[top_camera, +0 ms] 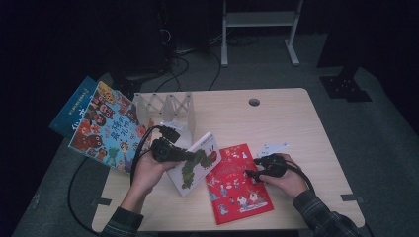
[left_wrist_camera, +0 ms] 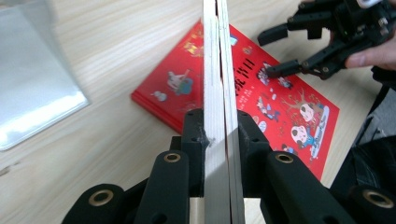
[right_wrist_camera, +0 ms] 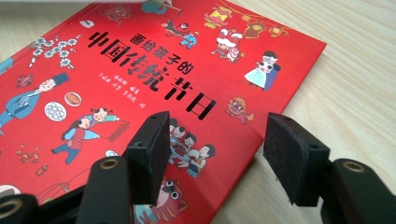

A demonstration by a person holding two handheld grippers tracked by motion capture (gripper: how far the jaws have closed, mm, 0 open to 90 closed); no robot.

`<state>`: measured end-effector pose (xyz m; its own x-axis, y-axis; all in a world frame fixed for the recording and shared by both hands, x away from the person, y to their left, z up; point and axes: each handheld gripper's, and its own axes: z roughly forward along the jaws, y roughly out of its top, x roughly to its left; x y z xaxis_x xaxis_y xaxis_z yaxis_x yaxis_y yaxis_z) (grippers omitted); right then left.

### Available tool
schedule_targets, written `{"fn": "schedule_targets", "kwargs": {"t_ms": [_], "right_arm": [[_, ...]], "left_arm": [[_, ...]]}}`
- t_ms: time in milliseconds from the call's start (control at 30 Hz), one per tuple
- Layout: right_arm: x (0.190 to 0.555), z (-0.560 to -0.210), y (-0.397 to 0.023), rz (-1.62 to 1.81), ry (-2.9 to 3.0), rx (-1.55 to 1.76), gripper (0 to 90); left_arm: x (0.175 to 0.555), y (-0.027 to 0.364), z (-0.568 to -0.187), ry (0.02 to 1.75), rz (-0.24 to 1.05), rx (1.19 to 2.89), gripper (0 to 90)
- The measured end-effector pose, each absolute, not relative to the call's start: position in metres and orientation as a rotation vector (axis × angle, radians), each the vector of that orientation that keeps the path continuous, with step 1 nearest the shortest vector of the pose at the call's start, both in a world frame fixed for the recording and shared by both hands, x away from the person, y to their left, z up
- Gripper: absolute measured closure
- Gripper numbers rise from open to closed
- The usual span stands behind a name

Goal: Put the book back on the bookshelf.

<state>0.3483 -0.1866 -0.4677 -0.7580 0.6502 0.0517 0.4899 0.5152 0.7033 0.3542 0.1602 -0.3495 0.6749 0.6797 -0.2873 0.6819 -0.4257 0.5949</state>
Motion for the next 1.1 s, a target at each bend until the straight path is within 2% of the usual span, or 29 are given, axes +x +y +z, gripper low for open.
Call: {"fn": "schedule_targets", "kwargs": {"t_ms": [767,1100], "right_arm": [[0.348,-0.468,-0.185,1.068,2.54,0.958,40.1],[0.348,-0.468,-0.185,1.067,2.541,0.953,40.3]], "left_arm": [[0.365,0.228,-0.348,1.281,0.124,2.095,76.4],[0.388,0.229,-0.353,1.37,0.208,2.027,76.4]]}}
